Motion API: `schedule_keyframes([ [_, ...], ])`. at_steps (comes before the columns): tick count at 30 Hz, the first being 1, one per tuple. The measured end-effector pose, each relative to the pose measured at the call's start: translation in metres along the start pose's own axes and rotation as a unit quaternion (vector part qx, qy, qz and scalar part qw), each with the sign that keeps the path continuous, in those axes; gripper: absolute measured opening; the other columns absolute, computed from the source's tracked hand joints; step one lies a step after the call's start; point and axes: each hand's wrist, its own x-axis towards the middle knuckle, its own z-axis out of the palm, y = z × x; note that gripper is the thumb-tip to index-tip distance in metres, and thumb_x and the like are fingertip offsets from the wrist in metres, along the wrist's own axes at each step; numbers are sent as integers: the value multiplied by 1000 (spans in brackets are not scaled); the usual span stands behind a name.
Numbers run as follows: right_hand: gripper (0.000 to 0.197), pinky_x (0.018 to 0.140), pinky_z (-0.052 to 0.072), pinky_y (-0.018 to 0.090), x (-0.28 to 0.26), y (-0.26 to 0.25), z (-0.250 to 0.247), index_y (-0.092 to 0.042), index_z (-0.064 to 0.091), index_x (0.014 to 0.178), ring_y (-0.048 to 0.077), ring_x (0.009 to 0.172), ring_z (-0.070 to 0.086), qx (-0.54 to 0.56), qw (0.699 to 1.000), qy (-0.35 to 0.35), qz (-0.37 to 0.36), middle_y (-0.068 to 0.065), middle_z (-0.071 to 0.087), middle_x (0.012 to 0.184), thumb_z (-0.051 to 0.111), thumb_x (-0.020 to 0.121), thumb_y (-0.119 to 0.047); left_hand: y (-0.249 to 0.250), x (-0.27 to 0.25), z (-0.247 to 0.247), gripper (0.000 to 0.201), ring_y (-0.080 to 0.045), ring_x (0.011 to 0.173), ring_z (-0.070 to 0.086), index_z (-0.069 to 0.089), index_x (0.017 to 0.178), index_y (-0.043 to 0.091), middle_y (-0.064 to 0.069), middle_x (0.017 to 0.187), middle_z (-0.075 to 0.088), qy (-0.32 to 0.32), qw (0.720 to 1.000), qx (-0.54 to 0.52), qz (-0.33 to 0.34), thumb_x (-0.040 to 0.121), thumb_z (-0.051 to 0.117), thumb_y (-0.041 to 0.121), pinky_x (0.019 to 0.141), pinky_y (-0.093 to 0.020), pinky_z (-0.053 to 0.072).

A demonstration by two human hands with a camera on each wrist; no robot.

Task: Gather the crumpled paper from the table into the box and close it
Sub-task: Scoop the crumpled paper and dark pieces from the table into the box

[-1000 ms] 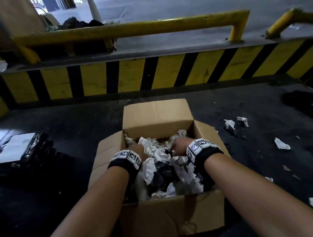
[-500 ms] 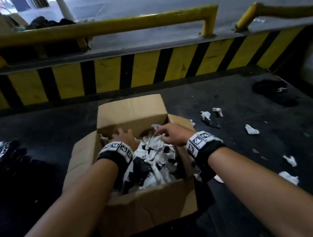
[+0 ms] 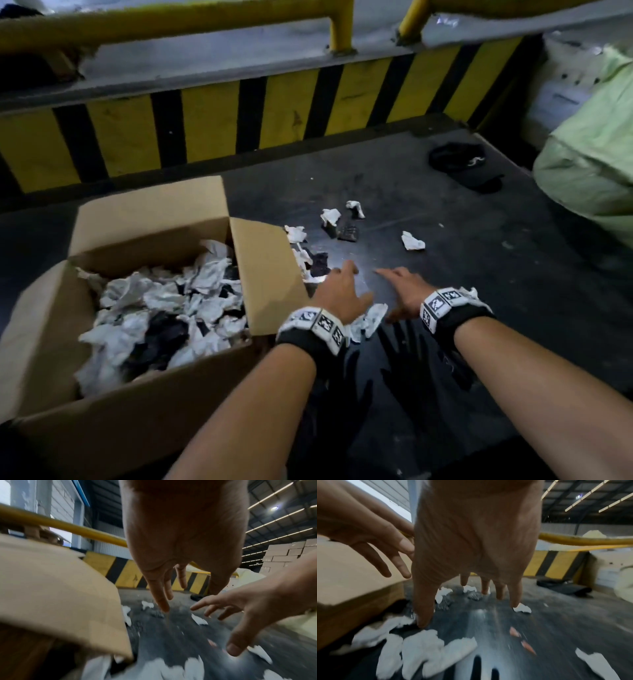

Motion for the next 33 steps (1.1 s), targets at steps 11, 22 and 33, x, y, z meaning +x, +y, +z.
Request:
schedule_keyframes([
  [11,140,115,3,68,30,41,100,-54,-15,147,39,149,-16,-30,997,-30,-58,0,-18,164,80,46,-72,-56,-16,122,119,-35,152,-7,-4,157,36,-7,160,-31,31,990,-2,-137,73,78,57,107,-47,40],
  [22,157,110,-4,76,120,5,84,-55,-23,144,42,147,-22,-89,984,-28,-151,4,-22,164,81,29,-79,-92,34,135,114,30,133,-11,32,148,-9,20,145,-1,312,928,-201,-22,58,97,20,109,0,-2],
  [33,103,108,16,75,210,-100,34,-53,1,151,51,147,-6,-104,964,-24,-244,3,-17,165,72,77,-59,-106,50,150,82,-25,141,23,50,142,6,-21,155,28,264,950,-114,-125,78,76,51,116,-38,20],
])
